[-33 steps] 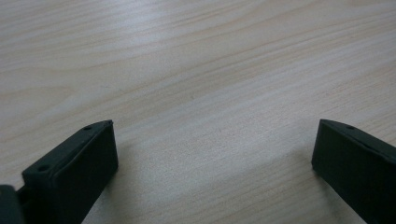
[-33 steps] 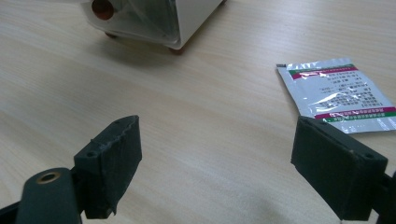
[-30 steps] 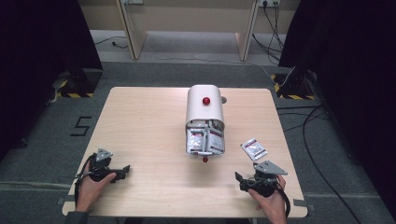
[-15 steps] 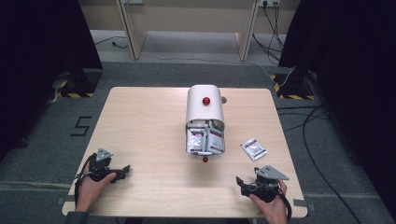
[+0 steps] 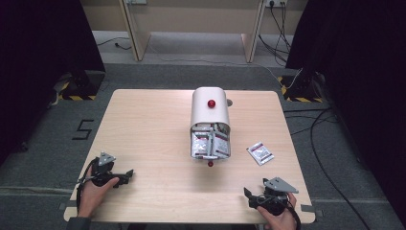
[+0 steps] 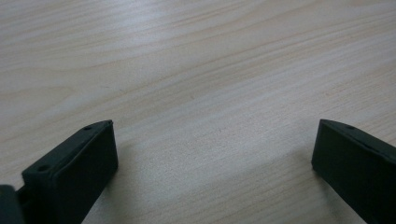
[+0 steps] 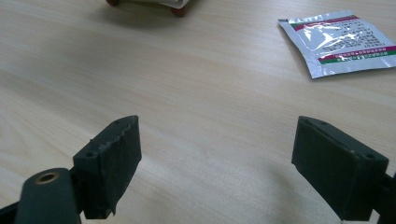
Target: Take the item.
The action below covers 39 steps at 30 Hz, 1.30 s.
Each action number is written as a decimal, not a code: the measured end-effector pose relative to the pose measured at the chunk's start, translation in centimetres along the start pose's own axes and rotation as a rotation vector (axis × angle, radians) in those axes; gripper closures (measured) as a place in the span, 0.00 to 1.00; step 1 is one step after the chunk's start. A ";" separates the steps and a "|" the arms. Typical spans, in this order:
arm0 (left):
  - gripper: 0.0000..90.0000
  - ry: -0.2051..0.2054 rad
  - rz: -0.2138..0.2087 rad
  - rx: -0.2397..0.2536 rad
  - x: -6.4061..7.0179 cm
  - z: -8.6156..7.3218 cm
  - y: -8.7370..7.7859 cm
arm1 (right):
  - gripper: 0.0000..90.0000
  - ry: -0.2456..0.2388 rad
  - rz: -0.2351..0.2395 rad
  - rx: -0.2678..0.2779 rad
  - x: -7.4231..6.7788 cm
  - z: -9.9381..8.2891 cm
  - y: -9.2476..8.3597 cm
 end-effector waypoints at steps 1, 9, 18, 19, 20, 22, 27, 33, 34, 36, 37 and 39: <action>0.00 0.000 0.000 -0.001 0.0 0.0 0.0 | 0.18 -0.004 -0.001 0.003 0.0 -0.1 0.0; 0.00 0.000 0.000 0.000 0.0 0.0 0.0 | 0.18 -0.025 0.003 -0.006 -0.7 -1.2 -0.2; 0.00 0.000 0.000 0.000 0.0 0.0 0.0 | 0.18 -0.042 -0.015 -0.019 -0.8 -2.2 -0.5; 0.00 0.000 0.000 0.000 0.0 0.0 0.0 | 0.18 -0.042 -0.018 -0.020 -0.9 -2.3 -0.6; 0.00 0.000 0.000 0.000 0.0 0.0 0.0 | 0.18 -0.046 -0.021 -0.020 -0.9 -2.5 -0.7; 0.00 0.000 0.000 0.000 0.0 0.0 0.0 | 0.18 -0.056 -0.028 -0.016 -1.0 -2.7 -0.8; 0.00 0.000 0.000 0.000 0.0 0.0 0.0 | 0.18 -0.064 -0.048 0.014 -1.2 -3.2 -1.1; 0.00 -0.002 0.002 0.001 0.0 0.0 0.0 | 0.17 -0.063 -0.046 0.038 -1.7 -3.5 -1.3; 0.00 -0.001 0.002 0.000 0.0 0.0 0.0 | 0.17 -0.061 -0.045 0.043 -1.8 -3.6 -1.3; 0.00 -0.002 0.002 -0.001 0.0 0.0 0.0 | 0.17 -0.067 -0.039 0.066 -2.2 -3.9 -1.4; 0.00 -0.002 0.002 -0.002 0.0 0.0 0.0 | 0.17 -0.067 -0.039 0.066 -2.2 -3.9 -1.4; 0.00 -0.002 0.003 -0.002 0.0 0.0 0.0 | 0.17 -0.068 -0.038 0.072 -2.3 -3.9 -1.5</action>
Point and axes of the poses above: each handheld gripper's, and its own axes: y roughly forward along the jaws, z roughly out of its top, x roughly to its right, the point moved 7 cm from there along y, roughly forward along the jaws
